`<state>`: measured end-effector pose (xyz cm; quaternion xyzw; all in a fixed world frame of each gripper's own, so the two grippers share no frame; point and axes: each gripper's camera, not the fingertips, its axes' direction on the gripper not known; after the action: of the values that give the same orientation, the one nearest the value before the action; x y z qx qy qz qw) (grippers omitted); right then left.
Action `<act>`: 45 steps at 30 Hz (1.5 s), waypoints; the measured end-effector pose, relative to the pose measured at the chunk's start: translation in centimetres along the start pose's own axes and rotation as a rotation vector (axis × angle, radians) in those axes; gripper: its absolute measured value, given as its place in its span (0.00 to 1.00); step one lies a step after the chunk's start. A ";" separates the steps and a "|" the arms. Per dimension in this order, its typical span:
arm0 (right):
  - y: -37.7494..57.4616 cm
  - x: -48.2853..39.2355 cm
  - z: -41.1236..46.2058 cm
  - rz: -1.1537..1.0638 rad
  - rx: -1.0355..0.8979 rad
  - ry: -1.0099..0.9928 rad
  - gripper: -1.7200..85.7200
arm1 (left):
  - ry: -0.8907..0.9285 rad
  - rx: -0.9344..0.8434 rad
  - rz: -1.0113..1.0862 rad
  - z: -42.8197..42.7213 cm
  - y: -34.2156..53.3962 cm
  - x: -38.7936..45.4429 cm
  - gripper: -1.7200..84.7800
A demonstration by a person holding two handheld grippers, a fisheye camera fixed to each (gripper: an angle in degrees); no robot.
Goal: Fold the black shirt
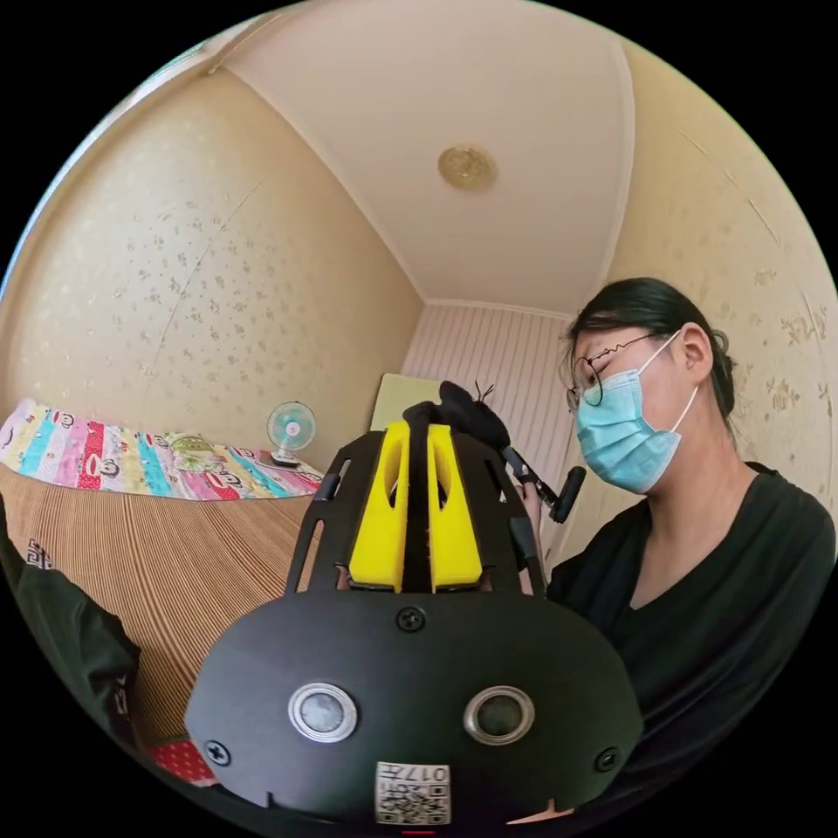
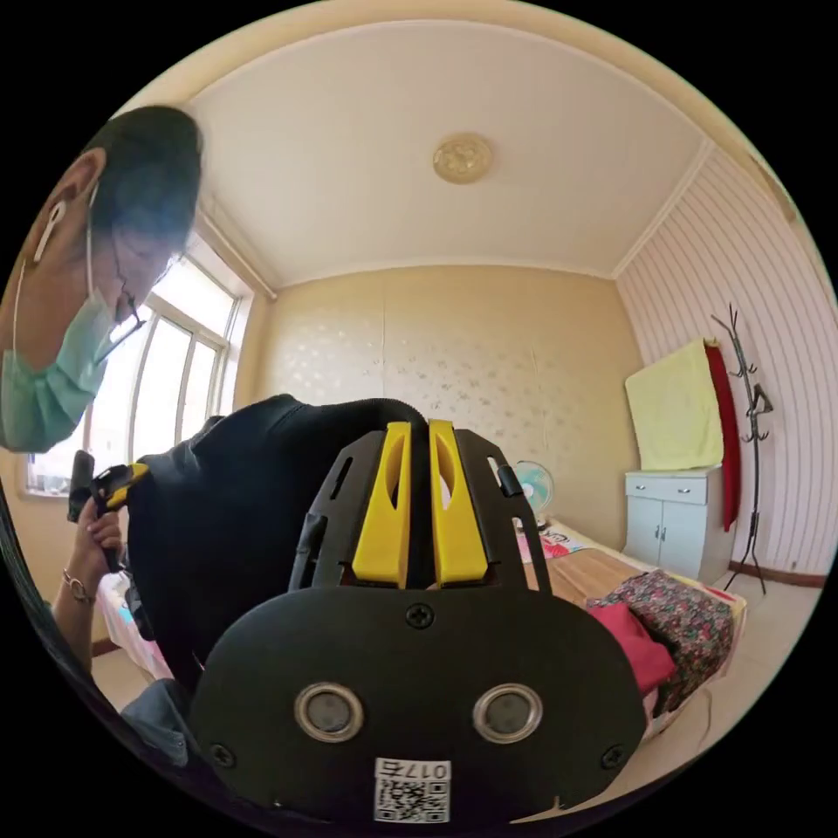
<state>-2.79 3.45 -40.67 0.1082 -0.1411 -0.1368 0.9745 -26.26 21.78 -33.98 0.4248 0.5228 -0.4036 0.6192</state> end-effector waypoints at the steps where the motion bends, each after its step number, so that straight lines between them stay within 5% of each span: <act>1: -0.4 -0.1 0.8 -0.003 -0.021 -0.002 0.06 | -0.010 -0.002 0.001 0.5 -0.7 0.0 0.06; 7: -3.6 1.8 18.0 0.026 -0.254 -0.070 0.07 | -0.282 -0.202 0.009 11.1 -10.2 -8.1 0.06; 12: 0.7 2.6 41.6 0.027 -0.641 0.035 0.09 | -0.728 -0.401 -0.297 19.4 -10.0 -25.3 0.14; 15: 6.7 1.4 46.2 -0.079 -0.791 0.130 0.10 | -0.624 -0.436 -0.416 19.0 -5.5 -28.8 0.14; 24: 26.7 5.1 37.3 0.037 -1.029 -0.010 0.10 | -0.620 -0.789 -0.458 15.9 14.1 -26.8 0.14; 31: 34.2 5.9 28.7 0.126 -1.128 0.087 0.11 | -0.812 -0.991 -0.493 13.4 22.6 -23.1 0.15; 34: 36.8 5.1 27.5 0.186 -1.179 0.090 0.11 | -0.850 -0.944 -0.450 13.3 24.4 -21.1 0.14; 37: 39.1 5.0 28.3 0.189 -1.269 0.096 0.13 | -0.904 -1.089 -0.421 14.4 24.1 -21.1 0.06; 40: 39.2 6.7 28.9 0.279 -1.259 0.047 0.13 | -0.911 -1.032 -0.424 13.0 19.3 -20.5 0.03; 45: 38.0 10.1 30.2 0.282 -1.282 0.013 0.11 | -1.021 -0.662 -0.377 5.6 8.9 -17.3 0.01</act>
<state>6.28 30.90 -0.47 -0.5126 -0.0383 -0.0641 0.8554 -18.31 20.21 -15.39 -0.1342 0.3246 -0.4745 0.8072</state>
